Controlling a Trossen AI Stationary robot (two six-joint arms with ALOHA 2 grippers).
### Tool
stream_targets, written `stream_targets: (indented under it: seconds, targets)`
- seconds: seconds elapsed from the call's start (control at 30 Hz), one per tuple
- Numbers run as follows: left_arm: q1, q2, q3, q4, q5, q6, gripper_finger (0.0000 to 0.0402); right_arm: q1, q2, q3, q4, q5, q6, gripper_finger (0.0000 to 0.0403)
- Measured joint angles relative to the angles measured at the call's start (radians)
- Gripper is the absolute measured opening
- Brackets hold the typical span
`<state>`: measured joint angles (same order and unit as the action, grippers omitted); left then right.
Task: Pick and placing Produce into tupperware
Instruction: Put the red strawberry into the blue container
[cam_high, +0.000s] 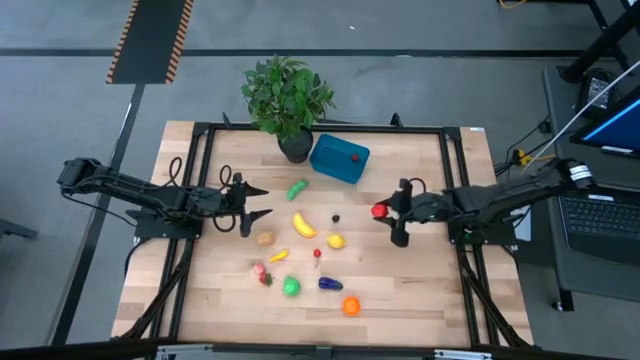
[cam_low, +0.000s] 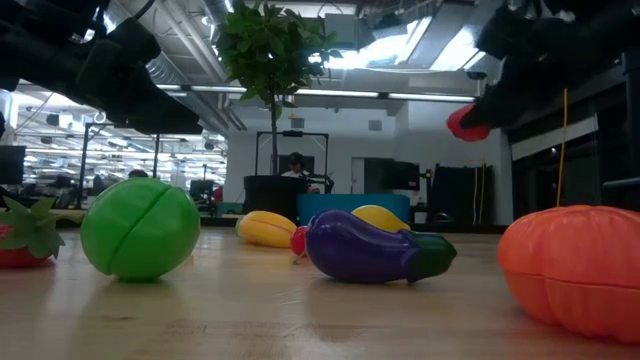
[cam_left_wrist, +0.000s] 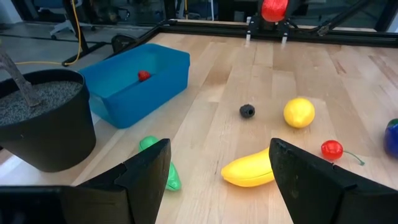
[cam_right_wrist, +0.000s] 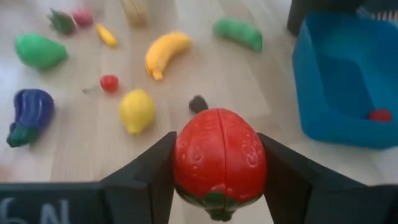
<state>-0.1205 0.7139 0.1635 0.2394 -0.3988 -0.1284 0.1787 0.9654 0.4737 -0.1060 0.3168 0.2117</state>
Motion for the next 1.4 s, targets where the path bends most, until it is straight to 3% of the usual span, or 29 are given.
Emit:
stream_targets:
  seconds: [0.27, 0.43, 0.73, 1.07, 1.4]
  targets:
    - [0.0, 0.0, 0.0, 0.001, 0.0, 0.0, 0.0265, -0.03, -0.113, -0.251, 0.382, -0.032, -0.06, 0.019]
    - [0.001, 0.0, 0.0, 0.001, 0.0, 0.0, 0.0265, -0.064, -0.155, -0.343, 0.587, -0.146, -0.114, 0.019]
    - [0.001, 0.0, 0.0, 0.001, 0.0, 0.0, 0.0265, -0.133, -0.177, -0.382, 0.649, -0.337, -0.116, 0.019]
    - [0.001, 0.0, 0.0, 0.001, 0.0, 0.0, 0.0265, -0.18, -0.176, -0.382, 0.688, -0.36, -0.126, 0.019]
    - [0.001, 0.0, 0.0, 0.038, -0.051, 0.003, 0.0265, -0.228, -0.176, -0.374, 0.738, -0.159, -0.087, 0.019]
